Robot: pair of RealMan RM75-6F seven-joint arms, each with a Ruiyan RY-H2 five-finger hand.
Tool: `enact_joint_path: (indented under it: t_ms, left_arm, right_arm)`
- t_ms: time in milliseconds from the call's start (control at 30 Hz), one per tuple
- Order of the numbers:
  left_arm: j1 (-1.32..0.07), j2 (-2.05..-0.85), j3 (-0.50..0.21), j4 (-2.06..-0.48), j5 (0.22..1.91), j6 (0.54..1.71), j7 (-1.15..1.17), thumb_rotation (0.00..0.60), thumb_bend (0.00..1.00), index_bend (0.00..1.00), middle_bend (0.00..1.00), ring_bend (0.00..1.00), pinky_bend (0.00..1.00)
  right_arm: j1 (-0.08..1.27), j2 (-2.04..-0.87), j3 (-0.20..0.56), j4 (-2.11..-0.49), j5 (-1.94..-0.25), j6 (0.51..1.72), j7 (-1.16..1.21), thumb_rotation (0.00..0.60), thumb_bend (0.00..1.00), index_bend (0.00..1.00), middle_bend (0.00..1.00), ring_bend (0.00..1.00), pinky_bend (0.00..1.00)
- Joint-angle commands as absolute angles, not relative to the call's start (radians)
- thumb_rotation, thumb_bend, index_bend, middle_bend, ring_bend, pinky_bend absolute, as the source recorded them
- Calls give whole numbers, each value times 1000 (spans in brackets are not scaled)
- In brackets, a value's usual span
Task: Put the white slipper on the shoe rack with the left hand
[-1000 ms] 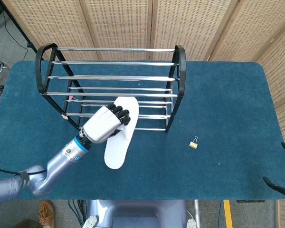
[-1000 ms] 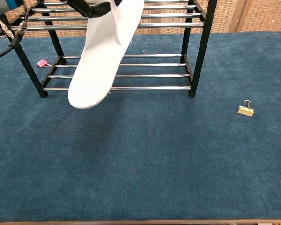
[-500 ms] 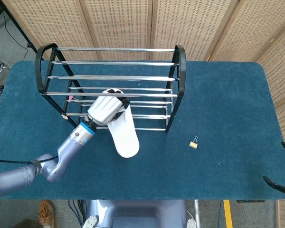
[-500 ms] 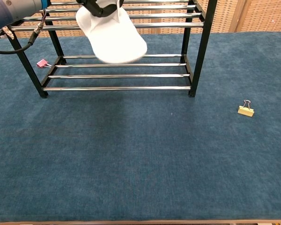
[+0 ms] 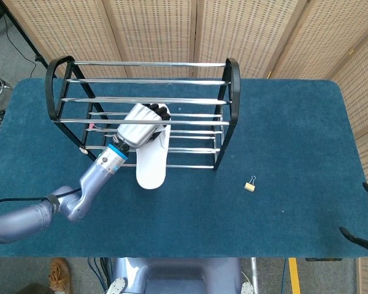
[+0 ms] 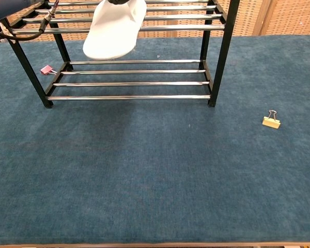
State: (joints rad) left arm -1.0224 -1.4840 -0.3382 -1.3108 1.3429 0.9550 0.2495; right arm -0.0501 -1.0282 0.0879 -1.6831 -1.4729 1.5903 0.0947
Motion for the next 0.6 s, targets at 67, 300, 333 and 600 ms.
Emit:
enact_joint_path:
  t_ms: [67, 300, 333, 600]
  left_arm:
    - [-1043, -1491, -334, -1286, 1355, 948, 233, 600, 454, 627, 479, 447, 539]
    - [-1065, -1494, -323, -1226, 1372, 936, 175, 600, 455, 637, 485, 444, 539]
    - [-1068, -1496, -321, -1217, 1371, 933, 171, 600, 454, 637, 485, 444, 539]
    - [-1097, -1507, -324, -1151, 1371, 926, 135, 600, 454, 637, 485, 444, 539]
  right_arm:
    - [-49, -1029, 88, -1683, -1471, 1588, 93, 600, 0, 0, 0, 0, 0]
    - [-47, -1027, 87, -1682, -1469, 1582, 93, 600, 0, 0, 0, 0, 0]
    - [-47, -1027, 87, -1682, -1468, 1580, 93, 600, 0, 0, 0, 0, 0]
    - [-39, -1027, 90, -1677, -1449, 1558, 89, 600, 0, 0, 0, 0, 0]
